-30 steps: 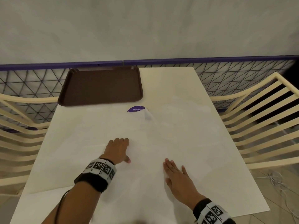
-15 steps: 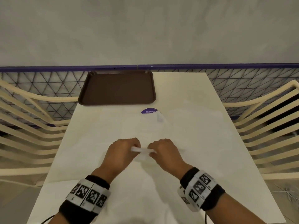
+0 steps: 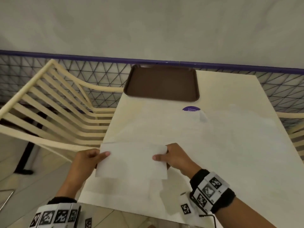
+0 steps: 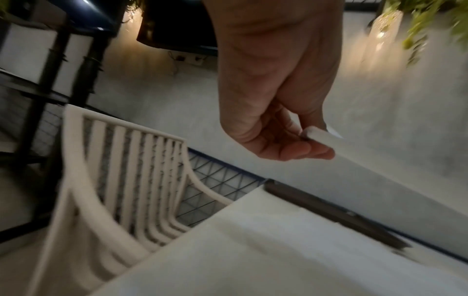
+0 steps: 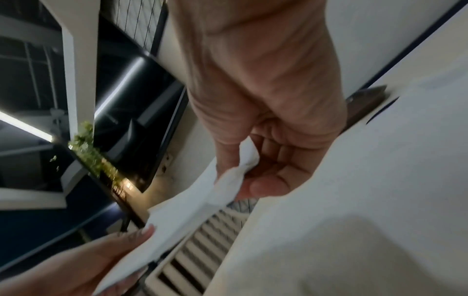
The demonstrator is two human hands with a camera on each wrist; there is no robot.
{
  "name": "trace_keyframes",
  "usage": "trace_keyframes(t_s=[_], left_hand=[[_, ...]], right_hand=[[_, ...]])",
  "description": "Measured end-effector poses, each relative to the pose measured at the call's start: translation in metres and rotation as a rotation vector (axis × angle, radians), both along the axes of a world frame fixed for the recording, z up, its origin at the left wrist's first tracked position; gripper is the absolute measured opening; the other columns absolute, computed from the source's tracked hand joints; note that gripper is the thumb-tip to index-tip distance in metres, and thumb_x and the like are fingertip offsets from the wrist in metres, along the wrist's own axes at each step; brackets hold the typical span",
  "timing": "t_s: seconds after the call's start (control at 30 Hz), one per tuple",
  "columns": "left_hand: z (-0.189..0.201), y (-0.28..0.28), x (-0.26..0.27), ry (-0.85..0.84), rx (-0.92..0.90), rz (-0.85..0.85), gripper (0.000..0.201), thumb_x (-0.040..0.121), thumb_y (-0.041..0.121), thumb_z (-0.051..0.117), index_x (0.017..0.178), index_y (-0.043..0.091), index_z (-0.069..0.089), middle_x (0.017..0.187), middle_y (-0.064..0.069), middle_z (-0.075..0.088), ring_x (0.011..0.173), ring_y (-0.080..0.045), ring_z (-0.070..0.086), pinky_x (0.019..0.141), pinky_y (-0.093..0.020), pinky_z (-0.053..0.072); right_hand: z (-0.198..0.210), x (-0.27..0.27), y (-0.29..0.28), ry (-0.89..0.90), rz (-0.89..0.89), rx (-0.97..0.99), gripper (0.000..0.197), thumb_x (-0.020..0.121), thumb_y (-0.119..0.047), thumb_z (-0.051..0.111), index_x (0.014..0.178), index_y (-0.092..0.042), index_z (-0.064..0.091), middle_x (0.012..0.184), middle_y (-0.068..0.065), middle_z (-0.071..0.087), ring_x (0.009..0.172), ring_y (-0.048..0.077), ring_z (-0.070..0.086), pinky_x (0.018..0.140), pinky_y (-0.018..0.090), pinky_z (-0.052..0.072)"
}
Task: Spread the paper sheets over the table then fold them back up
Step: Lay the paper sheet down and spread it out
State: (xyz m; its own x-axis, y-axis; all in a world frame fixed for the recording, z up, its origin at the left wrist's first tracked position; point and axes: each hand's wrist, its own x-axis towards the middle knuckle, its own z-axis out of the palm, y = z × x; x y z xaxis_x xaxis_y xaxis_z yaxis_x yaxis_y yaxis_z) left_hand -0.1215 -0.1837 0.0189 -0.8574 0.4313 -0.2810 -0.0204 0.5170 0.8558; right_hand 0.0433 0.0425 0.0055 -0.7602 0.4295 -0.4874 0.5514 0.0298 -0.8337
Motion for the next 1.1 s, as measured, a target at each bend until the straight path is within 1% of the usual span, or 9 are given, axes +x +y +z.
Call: trace_keyframes(t_s=[0.1,0.17,0.27,0.37,0.47,0.63,0.77,0.93,1.1], left_hand=[[-0.016,-0.027,-0.01,-0.005,-0.117,0.03,0.032,0.079,0.022,0.072,0.059,0.0,0.061,0.051,-0.003,0.059,0.048,-0.014,0.051,0.05,-0.022,0.039],[-0.035,-0.037,-0.017,-0.042,-0.18,0.016,0.035,0.078,0.023,0.074,0.055,0.004,0.056,0.05,0.0,0.054,0.05,-0.017,0.046,0.053,-0.026,0.035],[-0.057,-0.043,-0.02,-0.085,-0.255,-0.021,0.036,0.077,0.026,0.074,0.054,0.007,0.054,0.051,-0.001,0.051,0.051,-0.017,0.043,0.055,-0.027,0.033],[-0.066,-0.038,-0.018,-0.052,-0.302,-0.031,0.042,0.078,0.022,0.074,0.049,0.013,0.045,0.048,0.004,0.045,0.05,-0.015,0.039,0.052,-0.025,0.029],[-0.072,-0.034,-0.017,0.031,-0.39,-0.043,0.037,0.077,0.022,0.074,0.051,0.019,0.049,0.057,0.004,0.053,0.057,-0.012,0.046,0.054,-0.023,0.032],[-0.075,-0.034,-0.014,0.051,-0.392,-0.004,0.026,0.071,0.011,0.079,0.082,0.008,0.055,0.081,-0.007,0.058,0.074,-0.023,0.052,0.066,-0.031,0.04],[-0.076,-0.026,-0.016,0.122,-0.481,-0.063,0.047,0.071,0.007,0.076,0.11,0.011,0.05,0.105,-0.011,0.051,0.095,-0.032,0.051,0.08,-0.041,0.044],[-0.066,0.024,0.0,0.367,-0.456,-0.13,0.04,0.075,0.007,0.072,0.113,0.012,0.057,0.112,-0.013,0.055,0.103,-0.035,0.051,0.088,-0.047,0.044],[-0.059,0.118,0.032,0.455,-0.226,-0.371,0.025,0.077,0.005,0.071,0.1,0.011,0.064,0.097,-0.007,0.063,0.085,-0.026,0.057,0.079,-0.037,0.046]], right_hand=[[-0.024,-0.014,-0.032,-0.112,0.074,0.023,0.029,0.081,-0.022,0.071,0.082,0.007,0.066,0.08,0.02,0.07,0.065,0.026,0.068,0.064,0.031,0.057],[-0.039,-0.016,-0.044,-0.177,0.088,0.034,0.024,0.082,-0.02,0.071,0.066,-0.005,0.061,0.06,0.008,0.065,0.047,0.012,0.06,0.057,0.023,0.054],[-0.058,-0.016,-0.057,-0.24,0.1,0.135,0.041,0.081,-0.022,0.071,0.05,-0.014,0.045,0.036,-0.005,0.055,0.033,0.002,0.048,0.047,0.015,0.043],[-0.071,-0.014,-0.063,-0.276,0.13,0.294,0.048,0.08,-0.03,0.07,0.049,-0.017,0.035,0.051,0.005,0.055,0.047,0.01,0.044,0.049,0.021,0.032],[-0.073,-0.01,-0.068,-0.291,0.105,0.363,0.047,0.079,-0.034,0.069,0.052,-0.018,0.034,0.055,-0.004,0.042,0.052,0.009,0.04,0.048,0.022,0.028],[-0.069,0.0,-0.069,-0.337,0.14,0.468,0.036,0.082,-0.046,0.062,0.065,-0.021,0.041,0.072,-0.004,0.05,0.073,0.016,0.05,0.057,0.026,0.035],[-0.058,0.025,-0.039,-0.211,0.077,0.471,0.008,0.087,-0.026,0.058,0.093,-0.021,0.054,0.07,-0.007,0.053,0.065,0.013,0.052,0.06,0.026,0.045],[-0.045,0.093,0.037,-0.172,-0.257,0.551,0.017,0.084,-0.016,0.058,0.07,-0.024,0.058,0.054,-0.008,0.054,0.048,0.002,0.05,0.05,0.013,0.038],[-0.055,0.16,0.1,-0.3,-0.405,0.557,0.024,0.089,-0.015,0.054,0.065,-0.021,0.053,0.064,0.003,0.065,0.062,0.019,0.06,0.06,0.027,0.043]])
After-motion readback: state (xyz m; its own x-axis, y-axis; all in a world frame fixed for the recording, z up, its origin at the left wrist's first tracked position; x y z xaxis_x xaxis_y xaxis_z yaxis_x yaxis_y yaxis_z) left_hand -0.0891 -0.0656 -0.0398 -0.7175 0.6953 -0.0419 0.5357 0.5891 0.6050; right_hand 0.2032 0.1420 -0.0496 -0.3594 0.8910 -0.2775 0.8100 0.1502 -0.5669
